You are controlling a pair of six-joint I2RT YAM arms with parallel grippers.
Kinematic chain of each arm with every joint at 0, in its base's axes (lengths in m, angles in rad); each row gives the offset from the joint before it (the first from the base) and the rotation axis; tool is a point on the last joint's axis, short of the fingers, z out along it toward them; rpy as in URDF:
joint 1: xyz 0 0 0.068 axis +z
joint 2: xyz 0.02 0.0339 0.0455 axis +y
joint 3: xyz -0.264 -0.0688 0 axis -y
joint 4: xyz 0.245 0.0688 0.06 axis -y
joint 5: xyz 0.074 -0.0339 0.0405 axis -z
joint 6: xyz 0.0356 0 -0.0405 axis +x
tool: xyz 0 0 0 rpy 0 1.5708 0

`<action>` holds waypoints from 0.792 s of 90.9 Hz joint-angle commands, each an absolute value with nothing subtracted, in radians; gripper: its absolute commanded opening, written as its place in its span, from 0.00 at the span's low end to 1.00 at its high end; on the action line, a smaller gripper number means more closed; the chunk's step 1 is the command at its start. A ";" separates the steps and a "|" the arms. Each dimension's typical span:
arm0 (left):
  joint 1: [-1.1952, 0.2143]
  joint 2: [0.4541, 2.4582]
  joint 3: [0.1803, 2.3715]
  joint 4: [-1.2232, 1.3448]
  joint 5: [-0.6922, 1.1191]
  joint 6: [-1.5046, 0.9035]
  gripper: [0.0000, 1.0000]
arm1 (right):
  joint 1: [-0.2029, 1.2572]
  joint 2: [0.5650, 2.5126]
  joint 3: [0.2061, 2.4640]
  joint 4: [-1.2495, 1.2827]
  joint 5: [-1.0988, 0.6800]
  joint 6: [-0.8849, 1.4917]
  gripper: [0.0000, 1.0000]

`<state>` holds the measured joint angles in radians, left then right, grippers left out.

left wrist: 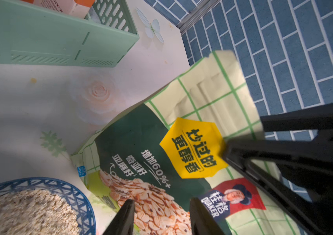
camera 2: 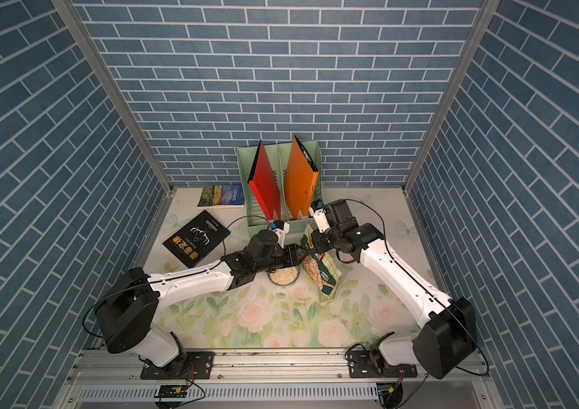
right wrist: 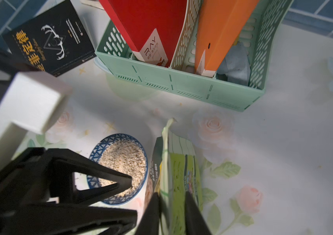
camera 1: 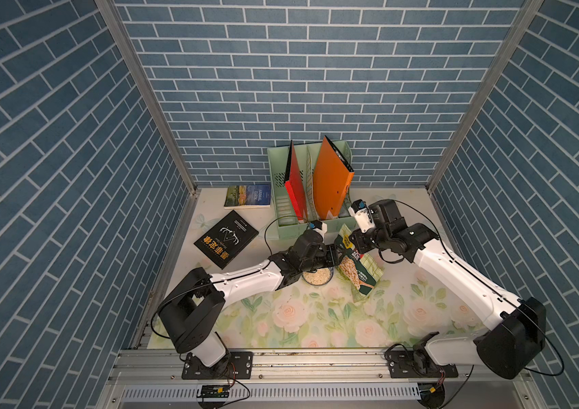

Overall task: Pour the oats into the breakfast bowl
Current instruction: Close the oats bag at the center of the board, then reset both arms

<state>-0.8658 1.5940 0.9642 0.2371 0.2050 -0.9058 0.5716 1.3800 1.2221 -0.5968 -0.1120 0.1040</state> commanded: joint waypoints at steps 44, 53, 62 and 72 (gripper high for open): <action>-0.862 1.354 0.890 0.118 -0.107 -0.726 0.74 | 0.543 1.193 1.087 -0.240 -0.062 0.131 0.67; -0.862 1.258 0.860 0.115 -0.263 -0.651 0.84 | 0.544 1.028 0.933 -0.018 0.029 0.151 0.79; -0.859 1.165 0.814 0.132 -0.461 -0.563 0.97 | 0.544 0.871 0.783 0.189 0.140 0.153 0.87; -0.848 1.093 0.768 0.137 -0.709 -0.480 1.00 | 0.545 0.763 0.673 0.311 0.305 0.136 0.88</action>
